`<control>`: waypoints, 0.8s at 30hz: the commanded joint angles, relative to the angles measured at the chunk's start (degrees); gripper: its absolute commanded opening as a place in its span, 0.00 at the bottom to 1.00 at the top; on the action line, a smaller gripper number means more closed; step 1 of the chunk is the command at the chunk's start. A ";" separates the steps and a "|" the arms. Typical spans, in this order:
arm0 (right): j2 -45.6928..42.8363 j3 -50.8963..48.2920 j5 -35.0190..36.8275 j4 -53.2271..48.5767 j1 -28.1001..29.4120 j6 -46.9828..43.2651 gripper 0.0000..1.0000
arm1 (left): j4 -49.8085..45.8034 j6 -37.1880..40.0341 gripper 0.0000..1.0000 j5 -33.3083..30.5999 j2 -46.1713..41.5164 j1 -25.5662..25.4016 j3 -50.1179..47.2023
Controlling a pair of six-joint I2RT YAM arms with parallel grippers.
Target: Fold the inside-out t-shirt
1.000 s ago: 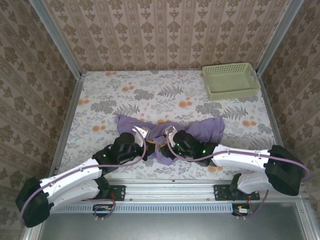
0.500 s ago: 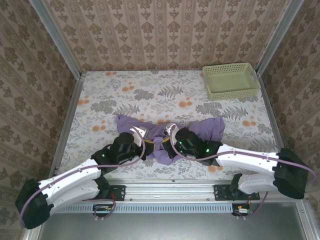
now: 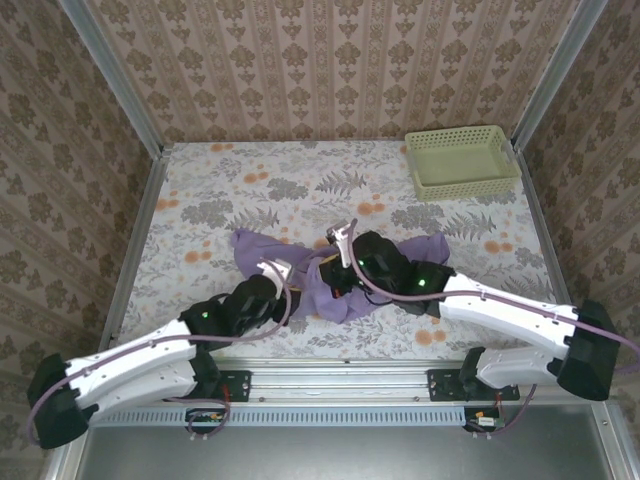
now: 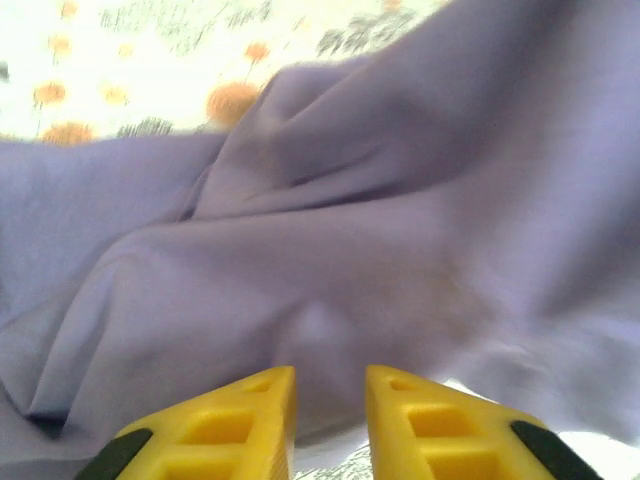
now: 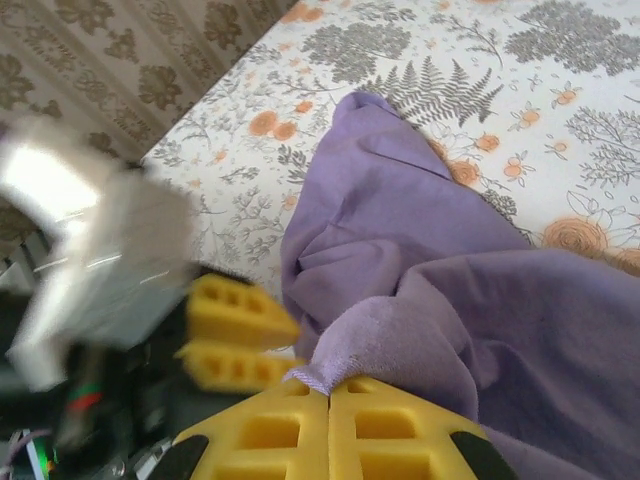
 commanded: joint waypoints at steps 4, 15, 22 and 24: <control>7.70 6.26 -2.56 -4.00 -2.35 4.11 0.00 | 9.55 -2.37 0.36 0.25 -4.65 -2.86 -2.33; 9.63 3.05 0.33 -2.06 -4.65 5.55 0.07 | 19.24 -6.57 0.42 1.10 13.57 1.41 -0.05; 9.33 0.52 6.91 -4.74 -6.76 1.41 0.37 | 18.02 -7.78 0.22 2.93 16.57 4.97 -2.12; 9.09 -0.95 3.51 -2.28 -6.61 -0.03 0.39 | 19.44 -7.87 0.18 4.38 14.88 5.53 -4.16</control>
